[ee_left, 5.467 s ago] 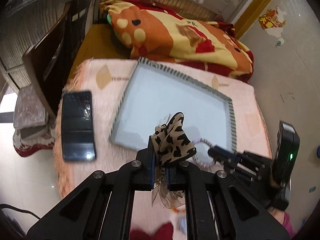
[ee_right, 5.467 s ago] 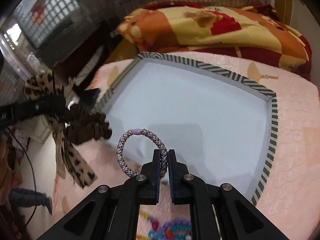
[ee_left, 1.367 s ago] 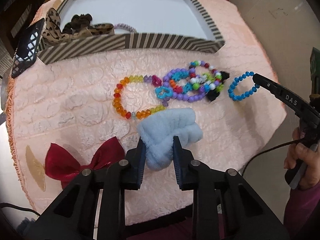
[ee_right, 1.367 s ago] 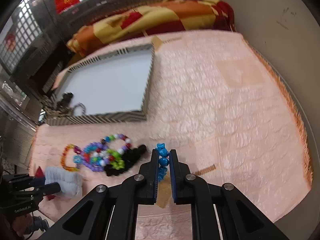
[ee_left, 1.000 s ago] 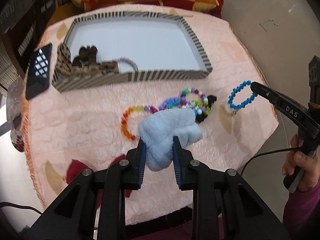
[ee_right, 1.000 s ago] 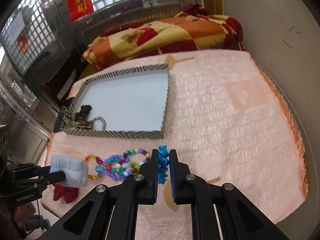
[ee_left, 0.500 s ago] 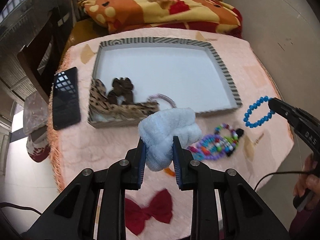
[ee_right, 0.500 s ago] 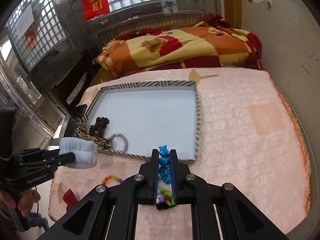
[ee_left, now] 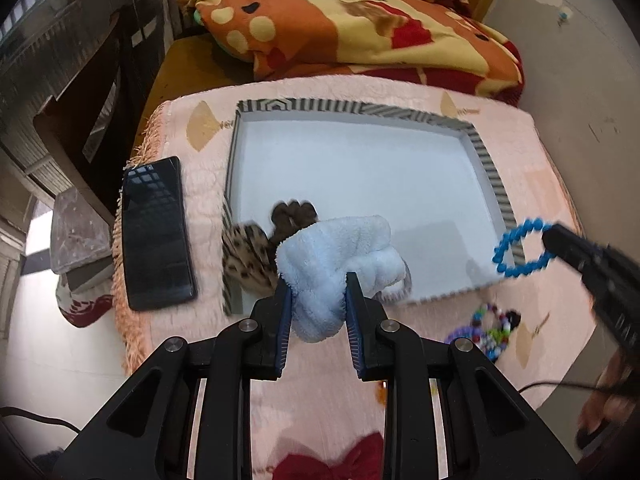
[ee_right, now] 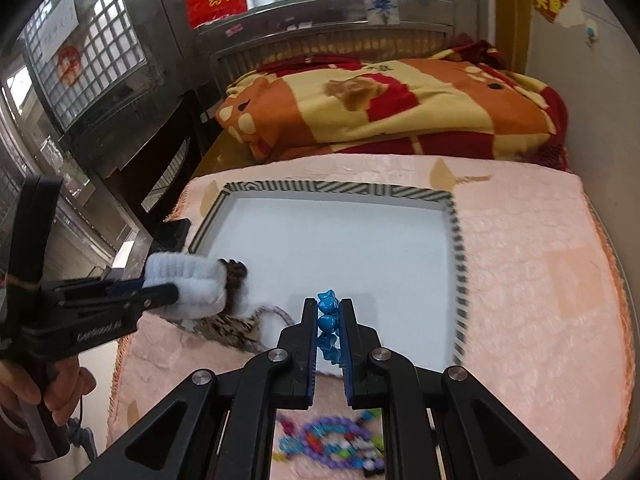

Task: Organize jewelry
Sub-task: 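Carry both items into the tray and open both tools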

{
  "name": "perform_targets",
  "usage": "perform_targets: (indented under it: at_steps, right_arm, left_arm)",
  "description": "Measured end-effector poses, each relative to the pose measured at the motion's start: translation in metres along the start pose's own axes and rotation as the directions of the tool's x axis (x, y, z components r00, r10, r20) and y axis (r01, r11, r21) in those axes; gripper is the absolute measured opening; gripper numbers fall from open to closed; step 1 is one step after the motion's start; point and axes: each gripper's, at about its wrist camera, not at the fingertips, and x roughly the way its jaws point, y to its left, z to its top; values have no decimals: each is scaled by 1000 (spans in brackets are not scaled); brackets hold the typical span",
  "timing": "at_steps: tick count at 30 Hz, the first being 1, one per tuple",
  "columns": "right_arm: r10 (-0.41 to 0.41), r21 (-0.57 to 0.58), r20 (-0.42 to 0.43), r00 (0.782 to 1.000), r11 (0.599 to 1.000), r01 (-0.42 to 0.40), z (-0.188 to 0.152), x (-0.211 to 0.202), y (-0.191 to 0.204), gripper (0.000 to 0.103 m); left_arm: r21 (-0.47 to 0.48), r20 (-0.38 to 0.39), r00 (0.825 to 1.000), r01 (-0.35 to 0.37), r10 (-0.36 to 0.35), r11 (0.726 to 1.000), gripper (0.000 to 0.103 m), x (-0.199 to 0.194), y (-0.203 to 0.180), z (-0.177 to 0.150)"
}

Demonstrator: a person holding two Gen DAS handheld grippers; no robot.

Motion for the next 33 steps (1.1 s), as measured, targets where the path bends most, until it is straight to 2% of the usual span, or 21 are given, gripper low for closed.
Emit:
perform_targets:
  at_steps: [5, 14, 22, 31, 32, 33]
  right_arm:
    - [35, -7, -31, 999, 999, -35, 14, 28, 15, 9]
    - [130, 63, -81, 988, 990, -125, 37, 84, 31, 10]
    - [78, 154, -197, 977, 987, -48, 23, 134, -3, 10]
    - [103, 137, -255, 961, 988, -70, 19, 150, 15, 10]
    - [105, 149, -260, 960, 987, -67, 19, 149, 14, 11]
    - [104, 161, -263, 959, 985, -63, 20, 146, 12, 16]
  left_arm:
    - [-13, -9, 1000, -9, 9, 1000, 23, 14, 9, 27]
    - [-32, -35, 999, -36, 35, 999, 23, 52, 22, 68]
    - [-32, -80, 996, -48, 46, 998, 23, 86, 28, 85]
    - [-18, -101, 993, -58, 56, 998, 24, 104, 30, 85]
    - [-15, -99, 993, -62, 60, 998, 24, 104, 29, 85]
    - [-12, -96, 993, -65, 64, 998, 24, 104, 28, 84]
